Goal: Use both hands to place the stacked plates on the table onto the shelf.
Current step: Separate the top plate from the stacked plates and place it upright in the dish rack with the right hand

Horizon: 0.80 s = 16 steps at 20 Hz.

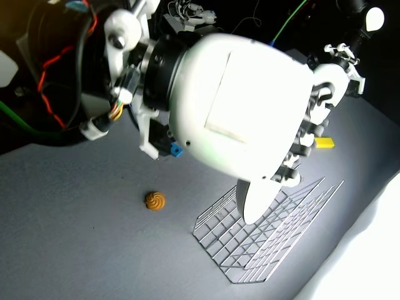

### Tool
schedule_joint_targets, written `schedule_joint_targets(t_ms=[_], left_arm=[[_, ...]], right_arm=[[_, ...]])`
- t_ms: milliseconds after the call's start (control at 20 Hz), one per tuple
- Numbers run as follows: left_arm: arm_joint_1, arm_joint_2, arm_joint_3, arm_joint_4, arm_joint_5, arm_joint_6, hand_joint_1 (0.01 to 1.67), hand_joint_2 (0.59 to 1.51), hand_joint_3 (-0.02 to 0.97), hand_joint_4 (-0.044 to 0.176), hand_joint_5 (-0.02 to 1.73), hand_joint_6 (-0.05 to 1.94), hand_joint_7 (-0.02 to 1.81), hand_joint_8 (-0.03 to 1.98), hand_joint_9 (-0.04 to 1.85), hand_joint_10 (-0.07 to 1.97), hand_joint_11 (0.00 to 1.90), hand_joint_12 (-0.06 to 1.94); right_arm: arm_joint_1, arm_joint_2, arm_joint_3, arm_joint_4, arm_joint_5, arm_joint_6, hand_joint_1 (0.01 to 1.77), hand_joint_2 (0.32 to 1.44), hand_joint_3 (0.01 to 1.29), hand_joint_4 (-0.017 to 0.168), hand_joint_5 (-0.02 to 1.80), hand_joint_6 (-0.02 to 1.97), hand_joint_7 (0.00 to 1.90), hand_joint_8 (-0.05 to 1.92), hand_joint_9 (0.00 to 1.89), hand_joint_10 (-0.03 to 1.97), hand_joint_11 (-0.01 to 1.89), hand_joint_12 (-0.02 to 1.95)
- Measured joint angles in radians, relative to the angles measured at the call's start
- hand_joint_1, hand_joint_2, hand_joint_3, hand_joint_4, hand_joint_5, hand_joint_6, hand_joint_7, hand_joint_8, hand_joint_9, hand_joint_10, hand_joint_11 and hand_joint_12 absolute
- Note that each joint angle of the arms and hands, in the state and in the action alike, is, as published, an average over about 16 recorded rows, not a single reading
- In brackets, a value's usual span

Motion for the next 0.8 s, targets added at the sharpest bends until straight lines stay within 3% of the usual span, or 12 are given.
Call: schedule_joint_targets(t_ms=[400,800], left_arm=[[-0.014,0.013,-0.076,0.001,0.033,0.003,0.02,1.151,0.015,0.001,0.17,0.01,0.17,0.02,0.15,0.01,0.02,0.23],[-0.038,0.033,-0.147,0.003,0.07,0.012,0.02,1.154,0.015,0.002,0.18,0.01,0.17,0.02,0.15,0.01,0.02,0.26]], right_arm=[[-0.025,-0.044,0.086,0.001,-0.008,0.01,1.21,1.02,0.01,0.019,0.95,0.97,1.03,0.91,1.26,0.09,0.88,1.19],[-0.082,-0.097,0.153,0.026,0.007,0.018,1.21,1.02,0.01,0.019,0.95,0.97,1.03,0.91,1.26,0.09,0.87,1.19]])
